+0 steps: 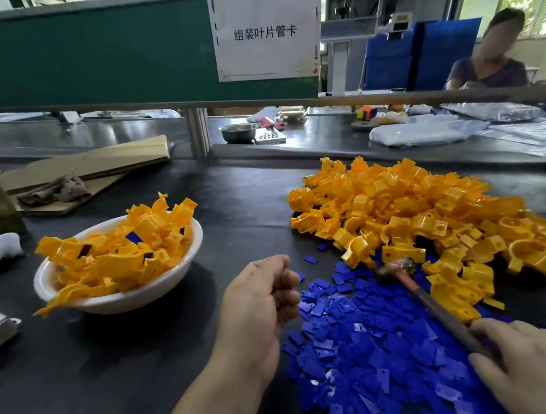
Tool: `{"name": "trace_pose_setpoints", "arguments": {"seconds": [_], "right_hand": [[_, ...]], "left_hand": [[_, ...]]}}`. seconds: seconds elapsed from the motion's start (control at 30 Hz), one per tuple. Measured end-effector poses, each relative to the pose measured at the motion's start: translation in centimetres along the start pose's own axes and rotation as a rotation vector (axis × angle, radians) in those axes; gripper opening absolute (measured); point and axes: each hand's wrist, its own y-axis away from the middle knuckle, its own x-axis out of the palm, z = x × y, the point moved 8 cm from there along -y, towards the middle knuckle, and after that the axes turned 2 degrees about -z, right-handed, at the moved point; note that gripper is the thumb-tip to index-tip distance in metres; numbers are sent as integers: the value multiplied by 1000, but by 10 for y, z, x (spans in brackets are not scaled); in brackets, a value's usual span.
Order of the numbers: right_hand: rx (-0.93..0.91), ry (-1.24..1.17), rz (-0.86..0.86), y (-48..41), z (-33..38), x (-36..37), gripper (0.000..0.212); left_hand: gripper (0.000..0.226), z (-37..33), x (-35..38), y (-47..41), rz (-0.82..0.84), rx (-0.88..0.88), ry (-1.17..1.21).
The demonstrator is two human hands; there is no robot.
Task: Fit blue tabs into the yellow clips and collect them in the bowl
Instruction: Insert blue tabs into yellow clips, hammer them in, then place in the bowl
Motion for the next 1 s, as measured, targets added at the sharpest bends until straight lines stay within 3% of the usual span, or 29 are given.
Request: {"name": "trace_pose_setpoints", "arguments": {"seconds": [0.2, 0.37, 0.43, 0.53, 0.63, 0.83, 1.0], "right_hand": [[149, 71, -34, -5, -3, -16, 48], [176, 116, -300, -24, -3, -42, 58], [162, 195, -258, -45, -9, -36, 65], [248, 211, -43, -76, -31, -9, 72], [238, 145, 81, -86, -39, 19, 66], [160, 102, -6, -85, -37, 20, 50], [260, 38, -85, -89, -46, 12, 70]], "left_hand": [[16, 6, 12, 7, 69, 16, -146], [17, 10, 19, 7, 110, 42, -210], [16, 13, 22, 8, 126, 43, -217], [15, 16, 26, 11, 142, 45, -234], [15, 16, 29, 13, 179, 59, -252], [17, 18, 32, 16, 222, 47, -273], [18, 20, 36, 19, 244, 58, -288]]}}
